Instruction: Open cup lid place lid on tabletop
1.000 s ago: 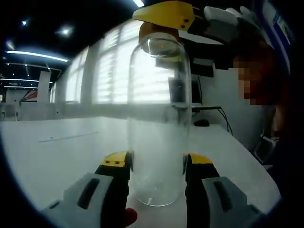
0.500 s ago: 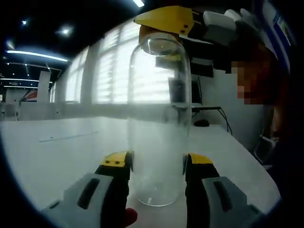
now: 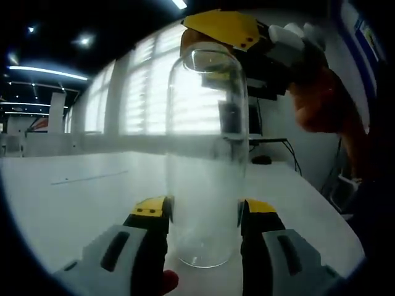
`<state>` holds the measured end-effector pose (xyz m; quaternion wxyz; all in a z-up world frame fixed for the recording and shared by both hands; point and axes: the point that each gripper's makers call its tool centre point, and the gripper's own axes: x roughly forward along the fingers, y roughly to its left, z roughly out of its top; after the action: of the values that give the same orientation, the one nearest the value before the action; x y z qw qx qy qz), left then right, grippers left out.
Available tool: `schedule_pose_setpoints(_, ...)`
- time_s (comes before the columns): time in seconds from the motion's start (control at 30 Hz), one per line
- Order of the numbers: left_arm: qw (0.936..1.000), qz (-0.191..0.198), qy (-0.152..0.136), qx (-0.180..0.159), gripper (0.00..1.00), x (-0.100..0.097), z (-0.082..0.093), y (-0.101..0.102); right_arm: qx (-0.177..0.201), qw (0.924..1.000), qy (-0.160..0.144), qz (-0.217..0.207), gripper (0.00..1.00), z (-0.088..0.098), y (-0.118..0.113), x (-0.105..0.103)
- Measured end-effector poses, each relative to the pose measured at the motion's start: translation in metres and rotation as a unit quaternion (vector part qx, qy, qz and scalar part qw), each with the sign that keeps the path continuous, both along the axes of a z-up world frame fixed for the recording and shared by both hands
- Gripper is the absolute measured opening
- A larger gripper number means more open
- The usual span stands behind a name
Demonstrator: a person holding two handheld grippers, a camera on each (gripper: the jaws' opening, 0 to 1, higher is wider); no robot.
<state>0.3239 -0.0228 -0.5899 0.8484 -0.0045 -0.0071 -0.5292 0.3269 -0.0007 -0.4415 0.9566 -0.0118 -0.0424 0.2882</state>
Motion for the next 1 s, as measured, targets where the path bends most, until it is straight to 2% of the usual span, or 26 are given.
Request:
schedule_pose_setpoints(0.13,1.0,0.0,-0.002,0.001,0.36,0.0,0.0,0.0,-0.01,0.9989,0.002,0.047,0.31,0.0,0.003,-0.001)
schedule_pose_setpoints(0.17,1.0,0.0,-0.003,0.001,0.36,0.0,0.0,0.0,0.0,0.9981,0.008,0.061,0.31,-0.001,0.003,-0.002)
schedule_pose_setpoints(0.37,1.0,0.001,-0.003,0.001,0.36,0.001,0.0,0.0,-0.002,0.9941,0.003,0.109,0.31,-0.001,0.004,-0.002)
schedule_pose_setpoints(0.53,1.0,0.001,-0.001,0.0,0.36,0.001,0.0,0.0,-0.012,0.9852,0.011,0.171,0.31,-0.001,0.007,-0.004)
schedule_pose_setpoints(0.7,1.0,0.0,-0.001,0.0,0.36,0.0,0.0,-0.001,-0.006,0.9688,0.004,0.248,0.31,-0.001,0.009,-0.009)
schedule_pose_setpoints(0.73,1.0,-0.001,-0.001,0.0,0.36,0.0,0.0,-0.001,-0.012,0.9633,-0.004,0.268,0.31,0.0,0.009,-0.01)
schedule_pose_setpoints(0.83,1.0,0.0,-0.001,0.0,0.36,0.0,0.0,-0.001,-0.008,0.9496,0.002,0.313,0.31,0.0,0.01,-0.011)
schedule_pose_setpoints(0.87,1.0,0.0,-0.001,0.0,0.36,0.0,0.0,-0.001,-0.009,0.9471,0.002,0.321,0.31,0.0,0.01,-0.011)
schedule_pose_setpoints(0.93,1.0,0.0,-0.001,0.0,0.36,0.0,0.0,-0.001,-0.012,0.9347,0.004,0.355,0.31,-0.001,0.011,-0.013)
schedule_pose_setpoints(1.0,1.0,0.0,-0.003,0.001,0.36,-0.001,0.0,-0.001,-0.017,0.9184,0.003,0.395,0.31,0.0,0.013,-0.017)
